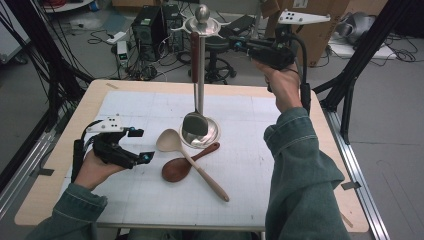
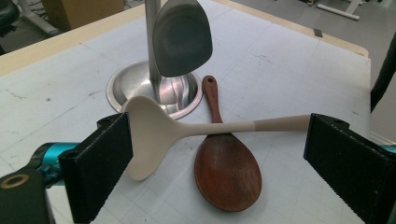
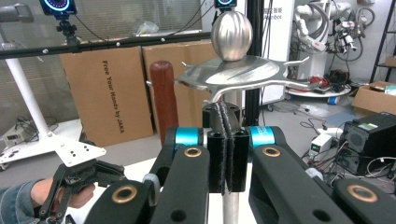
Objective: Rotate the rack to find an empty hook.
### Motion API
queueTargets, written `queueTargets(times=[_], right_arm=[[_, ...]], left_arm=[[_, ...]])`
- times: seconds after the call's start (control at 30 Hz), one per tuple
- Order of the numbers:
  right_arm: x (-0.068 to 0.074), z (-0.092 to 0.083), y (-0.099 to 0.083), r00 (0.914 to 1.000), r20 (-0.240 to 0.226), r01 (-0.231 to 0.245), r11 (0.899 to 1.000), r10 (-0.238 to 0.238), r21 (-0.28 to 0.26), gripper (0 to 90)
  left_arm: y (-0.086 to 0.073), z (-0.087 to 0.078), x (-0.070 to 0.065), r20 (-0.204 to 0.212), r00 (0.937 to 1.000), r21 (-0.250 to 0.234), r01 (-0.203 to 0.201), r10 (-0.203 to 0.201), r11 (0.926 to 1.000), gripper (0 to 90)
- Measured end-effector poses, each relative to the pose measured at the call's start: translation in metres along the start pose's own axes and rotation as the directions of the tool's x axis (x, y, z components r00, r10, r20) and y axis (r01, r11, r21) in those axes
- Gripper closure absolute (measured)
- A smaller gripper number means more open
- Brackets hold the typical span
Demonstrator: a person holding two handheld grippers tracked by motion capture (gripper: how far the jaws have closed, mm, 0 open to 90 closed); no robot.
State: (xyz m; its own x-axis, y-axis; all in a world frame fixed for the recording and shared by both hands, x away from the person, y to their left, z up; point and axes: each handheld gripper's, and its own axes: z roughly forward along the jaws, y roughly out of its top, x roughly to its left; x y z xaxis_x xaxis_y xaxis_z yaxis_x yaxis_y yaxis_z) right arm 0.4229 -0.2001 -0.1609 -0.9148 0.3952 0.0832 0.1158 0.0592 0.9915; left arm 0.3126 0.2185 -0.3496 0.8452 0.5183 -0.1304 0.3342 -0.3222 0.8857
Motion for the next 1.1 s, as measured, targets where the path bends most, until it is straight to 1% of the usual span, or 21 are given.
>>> queueTargets(times=[0.07,0.23,0.3,0.47,0.67,0.83,0.97,1.1], right_arm=[[0.000,0.002,0.002,1.0000,0.000,0.004,1.000,-0.004,-0.004,89.1],[0.001,0.007,0.004,0.9997,-0.005,0.023,1.000,-0.023,0.013,89.2],[0.001,0.008,0.004,0.9998,-0.003,0.019,1.000,-0.019,0.011,89.2],[0.003,0.008,0.004,0.9997,-0.005,0.022,1.000,-0.022,0.011,89.2],[0.006,0.012,0.005,0.9994,-0.022,0.028,1.000,-0.028,0.012,89.3],[0.012,0.020,0.005,0.9979,-0.051,0.041,0.999,-0.040,0.017,89.3],[0.017,0.027,0.006,0.9965,-0.064,0.054,0.998,-0.053,0.018,89.3],[0.021,0.032,0.007,0.9961,-0.070,0.054,0.998,-0.053,0.018,89.3]], left_arm=[[0.000,0.000,0.000,0.001,1.0000,0.006,-0.003,0.003,1.0000,8.2],[0.000,0.000,0.001,0.000,1.0000,0.006,-0.003,0.003,1.0000,8.1],[0.000,0.001,0.000,0.002,1.0000,0.004,0.002,-0.002,1.0000,7.8],[0.000,0.002,0.000,0.001,1.0000,0.011,-0.005,0.005,0.9999,7.7],[0.000,0.002,-0.001,0.002,1.0000,0.014,-0.007,0.007,0.9999,7.6],[0.000,0.001,0.000,-0.002,1.0000,0.012,-0.004,0.004,0.9999,7.4],[0.000,0.001,-0.001,-0.003,1.0000,0.011,0.000,0.000,0.9999,7.2],[0.000,0.001,-0.001,-0.001,1.0000,0.012,0.000,0.000,0.9999,7.1]])
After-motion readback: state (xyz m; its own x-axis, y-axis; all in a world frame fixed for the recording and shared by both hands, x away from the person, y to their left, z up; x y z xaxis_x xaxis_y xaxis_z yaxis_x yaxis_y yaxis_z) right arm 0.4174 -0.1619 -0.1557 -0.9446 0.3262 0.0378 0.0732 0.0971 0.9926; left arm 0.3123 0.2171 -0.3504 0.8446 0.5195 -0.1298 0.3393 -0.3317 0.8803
